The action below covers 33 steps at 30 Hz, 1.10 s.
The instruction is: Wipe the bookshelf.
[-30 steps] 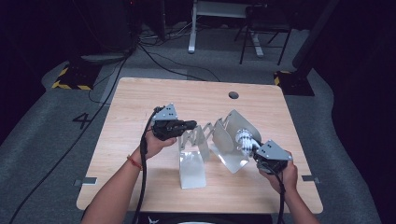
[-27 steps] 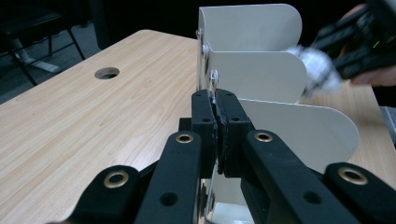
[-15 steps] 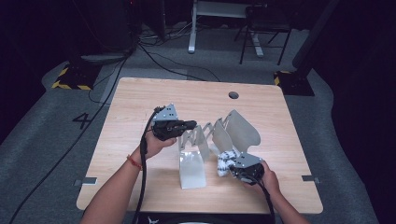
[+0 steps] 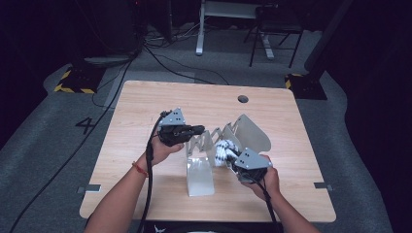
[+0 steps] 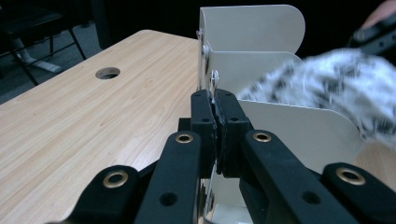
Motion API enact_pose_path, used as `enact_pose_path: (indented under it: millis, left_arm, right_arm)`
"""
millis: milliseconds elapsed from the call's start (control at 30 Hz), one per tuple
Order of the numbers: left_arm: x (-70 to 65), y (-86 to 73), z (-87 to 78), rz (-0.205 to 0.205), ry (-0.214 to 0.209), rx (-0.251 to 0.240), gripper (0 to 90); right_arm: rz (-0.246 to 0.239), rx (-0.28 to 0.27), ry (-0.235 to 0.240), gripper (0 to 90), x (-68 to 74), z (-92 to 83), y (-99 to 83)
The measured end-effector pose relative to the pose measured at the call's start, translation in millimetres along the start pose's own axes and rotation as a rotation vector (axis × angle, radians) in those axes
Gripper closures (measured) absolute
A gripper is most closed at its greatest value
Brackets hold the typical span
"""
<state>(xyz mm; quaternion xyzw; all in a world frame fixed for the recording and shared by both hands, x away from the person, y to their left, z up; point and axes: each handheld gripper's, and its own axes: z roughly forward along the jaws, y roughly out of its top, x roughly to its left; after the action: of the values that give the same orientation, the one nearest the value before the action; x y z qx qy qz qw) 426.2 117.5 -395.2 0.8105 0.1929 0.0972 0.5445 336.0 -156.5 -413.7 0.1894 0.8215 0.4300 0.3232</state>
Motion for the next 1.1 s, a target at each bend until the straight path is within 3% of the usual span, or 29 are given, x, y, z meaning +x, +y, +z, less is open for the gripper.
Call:
enact_pose_path:
  millis: [200, 267, 333, 567, 767, 900, 1000, 1100]
  left_arm:
    - [-0.4, -0.3, -0.2, -0.002, 0.005, -0.003, 87.6]
    - [-0.2, -0.7, -0.5, -0.004, 0.007, -0.005, 87.7]
    - [-0.3, -1.2, -0.5, -0.010, 0.009, -0.011, 87.7]
    - [-1.3, -1.6, -0.7, -0.016, 0.020, -0.016, 87.7]
    - [-1.7, -1.9, -0.9, -0.014, 0.021, -0.018, 87.8]
    - [-1.7, -1.9, -1.0, -0.016, 0.021, -0.018, 87.8]
    - [-1.5, -2.0, -0.9, -0.018, 0.018, -0.019, 87.6]
    - [-0.9, -1.8, -0.7, -0.017, 0.014, -0.019, 87.5]
  right_arm:
    - [-0.007, -0.014, -0.040, 80.0, -7.2, 16.3, 16.9]
    - [0.017, -0.010, -0.027, 80.0, -9.3, 21.6, 17.9]
    - [0.007, 0.003, -0.018, 80.0, -8.1, 26.3, 16.0]
    - [-0.078, 0.095, 0.039, 80.0, 12.5, 45.9, -4.8]
    - [-0.051, 0.156, 0.110, 80.0, 22.1, 56.9, -29.0]
    - [-0.085, 0.212, 0.134, 80.1, 32.1, 62.4, -45.0]
    - [-0.069, 0.167, 0.079, 80.4, 29.6, 57.4, -41.7]
    - [-0.035, 0.065, 0.040, 80.5, 21.6, 46.8, -27.7]
